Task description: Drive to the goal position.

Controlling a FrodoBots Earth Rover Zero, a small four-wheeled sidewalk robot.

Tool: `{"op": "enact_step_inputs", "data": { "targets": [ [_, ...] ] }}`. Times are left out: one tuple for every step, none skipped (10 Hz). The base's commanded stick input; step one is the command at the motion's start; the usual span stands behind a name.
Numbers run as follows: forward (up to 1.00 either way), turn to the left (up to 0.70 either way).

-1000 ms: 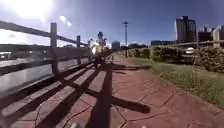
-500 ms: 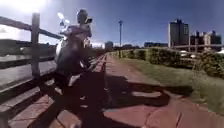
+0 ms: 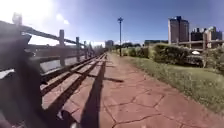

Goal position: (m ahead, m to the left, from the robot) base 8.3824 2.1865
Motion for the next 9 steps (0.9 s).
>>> {"op": "enact_step_inputs", "data": {
  "targets": [
    [0.85, 0.0],
    [0.85, 0.0],
    [0.85, 0.0],
    [0.85, 0.0],
    [0.85, 0.0],
    [0.85, 0.0],
    [0.85, 0.0],
    [0.85, 0.0],
    [0.85, 0.0]
  ]
}}
